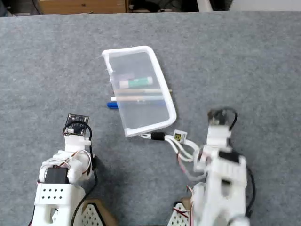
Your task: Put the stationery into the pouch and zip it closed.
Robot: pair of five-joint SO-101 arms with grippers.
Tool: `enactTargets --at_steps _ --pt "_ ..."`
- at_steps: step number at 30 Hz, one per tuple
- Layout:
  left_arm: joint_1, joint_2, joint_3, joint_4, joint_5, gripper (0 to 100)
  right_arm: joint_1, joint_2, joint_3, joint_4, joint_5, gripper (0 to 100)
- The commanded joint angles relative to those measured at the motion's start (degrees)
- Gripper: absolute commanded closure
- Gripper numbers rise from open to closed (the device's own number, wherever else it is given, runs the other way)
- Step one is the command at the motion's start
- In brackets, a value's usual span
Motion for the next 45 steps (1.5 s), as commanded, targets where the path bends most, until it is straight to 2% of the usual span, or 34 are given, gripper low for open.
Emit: enactTargets --at_steps 1,39,45 --pt "-0.4 0.0 -0.13 -0.79 -0.26 81 1.05 -10.68 1.01 2.11 -0.35 50.7" --pt "0.13 0.0 -0.13 -0.88 0.09 81 0.88 -11.3 1.01 1.05 -0.18 50.7" --pt "-0.31 0.18 -4.35 3.96 0.09 81 1.23 -10.68 -3.47 -1.49 -0.09 50.7"
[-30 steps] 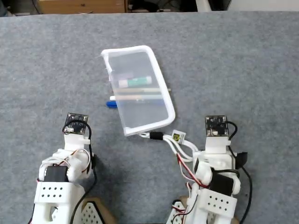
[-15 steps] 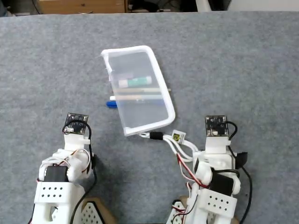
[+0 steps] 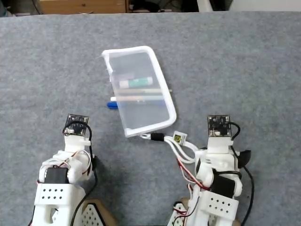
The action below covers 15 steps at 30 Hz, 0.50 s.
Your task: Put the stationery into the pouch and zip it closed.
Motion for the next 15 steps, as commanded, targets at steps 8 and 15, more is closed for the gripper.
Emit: enactTargets --at_steps 8,15 --pt "-1.89 0.7 -18.77 13.8 6.86 81 0.62 2.68 -15.34 4.57 -0.26 50.7" --pt "-4.09 0.7 -18.77 14.07 7.03 81 -8.26 30.11 -30.99 5.98 -0.35 50.7"
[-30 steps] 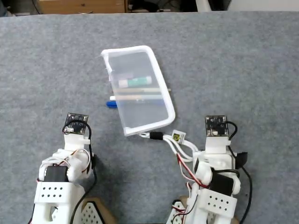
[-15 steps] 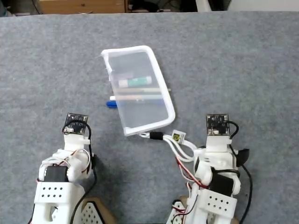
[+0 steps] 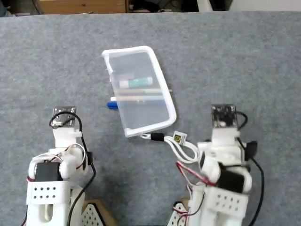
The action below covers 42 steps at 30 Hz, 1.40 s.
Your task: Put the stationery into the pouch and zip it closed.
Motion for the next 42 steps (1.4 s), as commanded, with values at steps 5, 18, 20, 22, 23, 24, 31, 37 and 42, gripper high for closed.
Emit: enactTargets --at_steps 5,18,20,22,23,24,31,37,42 --pt "-4.7 -0.09 -3.3 0.09 4.75 81 -17.05 40.75 -31.6 12.48 0.18 50.7" --pt "-5.23 0.0 -2.95 -1.67 6.59 81 -37.45 63.69 -44.7 14.07 -0.09 50.7" --pt "-5.23 0.0 -2.68 -1.49 6.59 81 -39.74 63.96 -44.7 14.07 -0.26 50.7" --pt "-5.23 -0.09 -1.71 -1.67 6.42 81 -41.05 64.92 -44.97 13.98 -0.09 50.8" --pt "-5.23 -0.09 -1.54 -1.76 6.33 81 -41.49 65.63 -44.88 13.19 0.09 50.8" --pt "-5.23 -0.09 -1.45 -1.76 6.33 81 -41.67 66.68 -44.7 11.87 0.09 50.8" --pt "-5.23 -0.18 -1.45 -1.76 6.33 81 -41.49 78.37 -44.26 6.77 1.14 51.7" --pt "-5.23 -0.18 -1.45 -1.76 6.33 81 -41.58 82.95 -44.18 5.45 1.32 55.3" --pt "-5.23 -0.18 -1.45 -1.85 6.33 81 -41.67 83.74 -44.18 1.23 2.9 55.6"
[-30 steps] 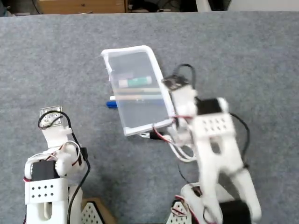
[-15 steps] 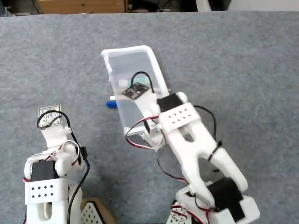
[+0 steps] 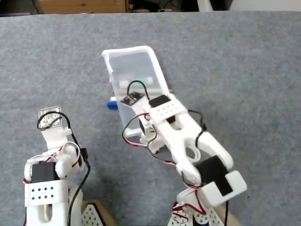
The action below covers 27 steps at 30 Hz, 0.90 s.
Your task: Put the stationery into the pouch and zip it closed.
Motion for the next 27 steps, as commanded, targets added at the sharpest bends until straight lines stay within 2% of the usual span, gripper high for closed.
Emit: enactTargets --at_steps 1,14,20,27 --pt "-0.57 -0.18 -1.45 -1.23 0.35 81 -0.88 0.48 -1.8 -2.46 2.37 55.7" --pt "-0.57 -0.18 -1.45 -1.23 0.35 81 -0.88 16.48 -10.33 -2.2 2.55 56.1" --pt "-0.57 -0.18 -1.45 -1.23 0.35 81 -0.79 20.09 -13.93 -2.2 2.46 66.2" --pt "-0.57 -0.18 -1.36 -1.23 0.18 81 -0.79 20.18 -13.76 -2.2 2.46 67.5"
